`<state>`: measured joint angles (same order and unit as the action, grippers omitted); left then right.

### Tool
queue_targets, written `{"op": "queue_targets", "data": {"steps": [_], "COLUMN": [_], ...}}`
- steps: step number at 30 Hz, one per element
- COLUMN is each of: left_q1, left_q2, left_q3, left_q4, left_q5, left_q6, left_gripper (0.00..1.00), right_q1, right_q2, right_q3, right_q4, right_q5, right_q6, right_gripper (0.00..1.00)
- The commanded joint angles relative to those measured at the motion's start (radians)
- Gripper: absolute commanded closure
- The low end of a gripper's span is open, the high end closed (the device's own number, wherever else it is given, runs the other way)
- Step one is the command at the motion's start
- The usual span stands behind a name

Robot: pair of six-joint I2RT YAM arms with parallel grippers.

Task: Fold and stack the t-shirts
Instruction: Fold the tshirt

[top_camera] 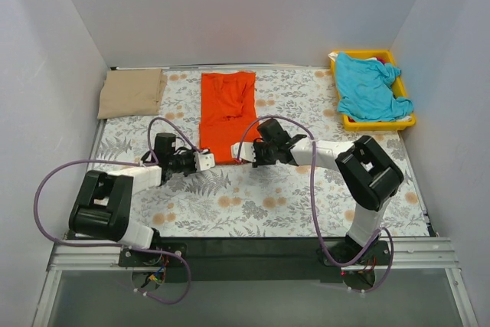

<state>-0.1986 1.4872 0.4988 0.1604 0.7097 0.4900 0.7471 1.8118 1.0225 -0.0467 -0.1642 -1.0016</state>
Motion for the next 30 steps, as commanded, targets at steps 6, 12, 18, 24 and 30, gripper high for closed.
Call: {"op": "queue_targets", "data": {"steps": [6,12,18,24,30], "left_q1": [-0.013,-0.018,-0.018,-0.016,0.008], "left_q2": [-0.39,-0.686,-0.84,-0.776,-0.63], "left_q3": [0.0,0.035,0.125,0.21,0.26], "left_q4": [-0.557,-0.87,-0.975,-0.782,-0.606], "left_q5": [0.169,0.25,0.249,0.166,0.151], "left_q6": [0.01,-0.063,-0.211,-0.439,-0.473], "left_gripper": [1.0,1.0,1.0,1.0,1.0], "right_q1": [0.057,0.121,0.146,0.13,0.055], "right_q2": [-0.257,-0.449,-0.545,-0.508,-0.404], "right_q3": [-0.035,-0.044,0.036,0.126,0.25], "right_q4": [-0.295,-0.447,-0.604,-0.608,-0.608], "right_q5": [-0.115,-0.172,-0.187,-0.144,-0.162], "right_q6": [0.132,0.227,0.232,0.192,0.149], "right_gripper": [0.99,0.99,0.99,0.99,0.99]}}
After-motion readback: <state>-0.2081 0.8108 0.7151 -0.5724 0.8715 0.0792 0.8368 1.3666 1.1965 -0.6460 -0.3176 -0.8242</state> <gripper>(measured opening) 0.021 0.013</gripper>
